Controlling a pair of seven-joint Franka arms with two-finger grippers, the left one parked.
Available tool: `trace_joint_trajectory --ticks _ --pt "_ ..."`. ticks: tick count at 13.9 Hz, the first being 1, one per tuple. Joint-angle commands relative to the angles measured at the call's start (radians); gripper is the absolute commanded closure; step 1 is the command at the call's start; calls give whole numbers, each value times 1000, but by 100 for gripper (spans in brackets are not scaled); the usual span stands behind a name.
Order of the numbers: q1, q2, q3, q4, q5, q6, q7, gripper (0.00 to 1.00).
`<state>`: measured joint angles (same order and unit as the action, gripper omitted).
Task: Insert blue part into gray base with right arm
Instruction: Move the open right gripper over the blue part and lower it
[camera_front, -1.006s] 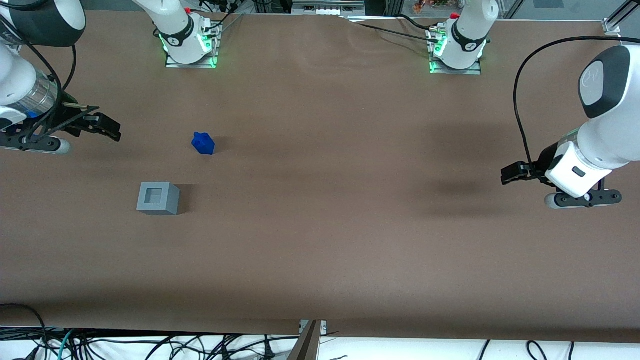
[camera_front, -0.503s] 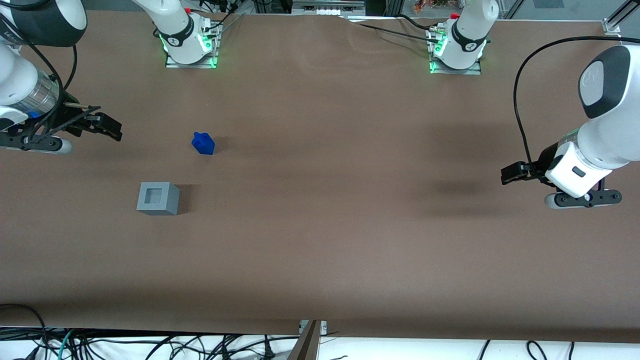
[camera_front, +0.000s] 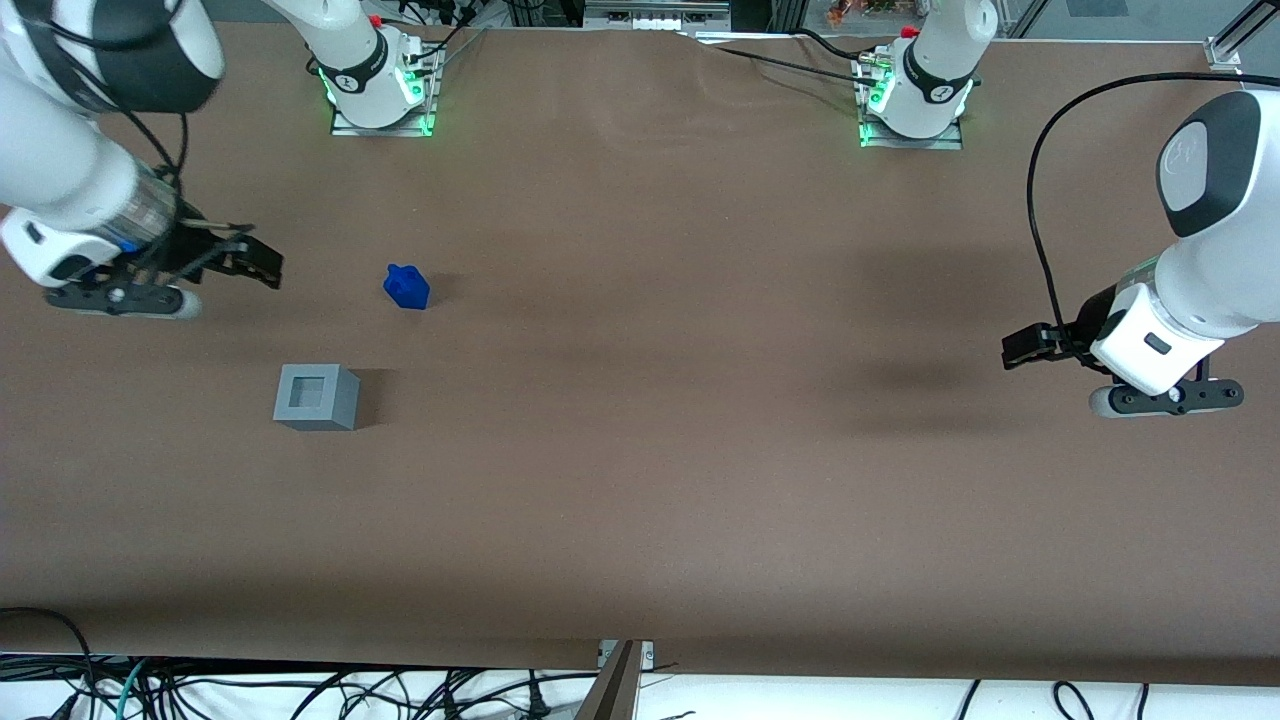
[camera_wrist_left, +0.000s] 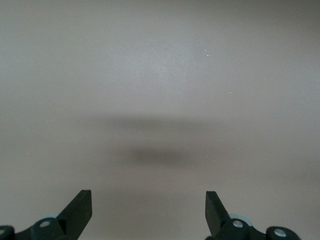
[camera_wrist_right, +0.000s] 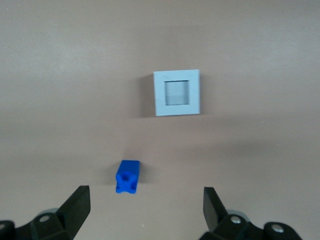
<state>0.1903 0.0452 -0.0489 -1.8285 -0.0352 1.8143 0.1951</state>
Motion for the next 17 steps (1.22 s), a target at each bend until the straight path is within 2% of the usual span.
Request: trace_joint_trajectory --ticks 1,3,8,11,17 --pt "6 16 59 -150 -3 193 88 0" --pt "9 31 83 -248 -3 333 154 0" --pt "40 54 90 -423 6 494 187 0" --pt "46 74 90 -526 51 586 188 0" --pt "48 78 90 -618 52 614 188 0"
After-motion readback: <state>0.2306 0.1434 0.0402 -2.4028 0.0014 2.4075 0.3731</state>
